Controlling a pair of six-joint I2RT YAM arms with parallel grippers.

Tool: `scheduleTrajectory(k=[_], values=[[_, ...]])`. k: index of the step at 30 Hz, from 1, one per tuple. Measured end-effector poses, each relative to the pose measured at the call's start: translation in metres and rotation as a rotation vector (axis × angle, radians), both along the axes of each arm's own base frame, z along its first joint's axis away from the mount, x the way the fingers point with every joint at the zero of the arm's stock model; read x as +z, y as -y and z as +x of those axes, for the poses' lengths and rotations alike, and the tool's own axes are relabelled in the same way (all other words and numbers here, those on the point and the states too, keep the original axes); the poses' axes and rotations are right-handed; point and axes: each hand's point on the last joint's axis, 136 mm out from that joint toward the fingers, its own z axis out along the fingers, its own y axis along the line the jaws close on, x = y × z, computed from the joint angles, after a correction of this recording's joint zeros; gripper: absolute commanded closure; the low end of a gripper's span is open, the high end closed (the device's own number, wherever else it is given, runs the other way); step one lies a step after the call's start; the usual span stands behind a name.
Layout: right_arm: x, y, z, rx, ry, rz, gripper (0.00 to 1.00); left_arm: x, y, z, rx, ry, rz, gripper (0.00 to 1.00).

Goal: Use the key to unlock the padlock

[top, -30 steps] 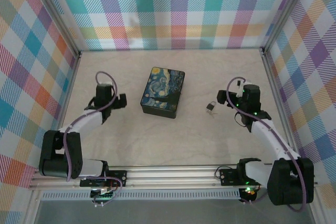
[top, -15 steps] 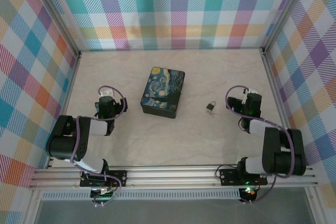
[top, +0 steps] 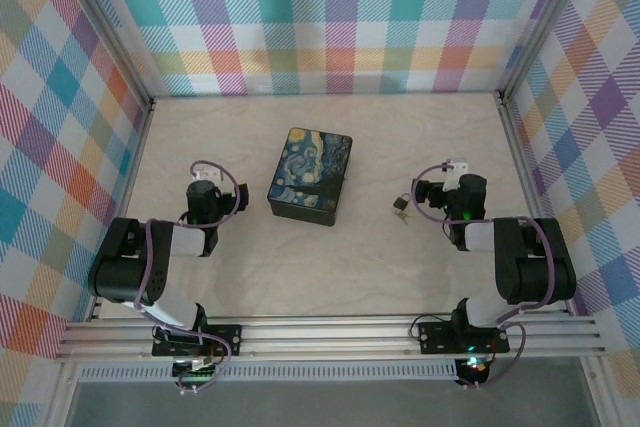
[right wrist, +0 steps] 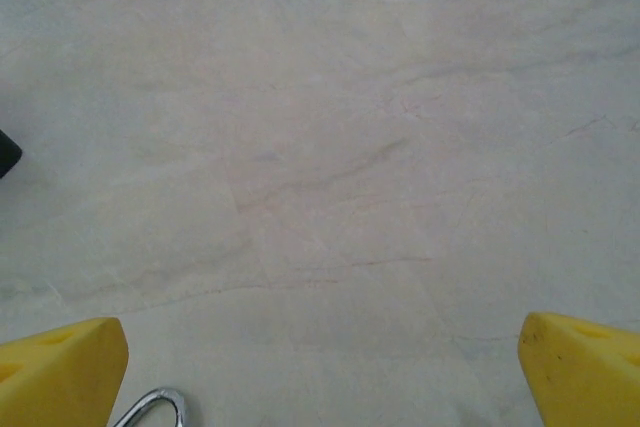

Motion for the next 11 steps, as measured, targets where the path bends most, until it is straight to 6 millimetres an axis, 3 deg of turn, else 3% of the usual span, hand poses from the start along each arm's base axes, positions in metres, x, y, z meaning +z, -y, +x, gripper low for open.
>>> scheduleTrajectory(k=[11], values=[[0.0019,0.0000,0.0009,0.003,0.010,-0.006,0.00,0.0000,0.0027,0.0002,-0.016,0.000,-0.005,0.00]])
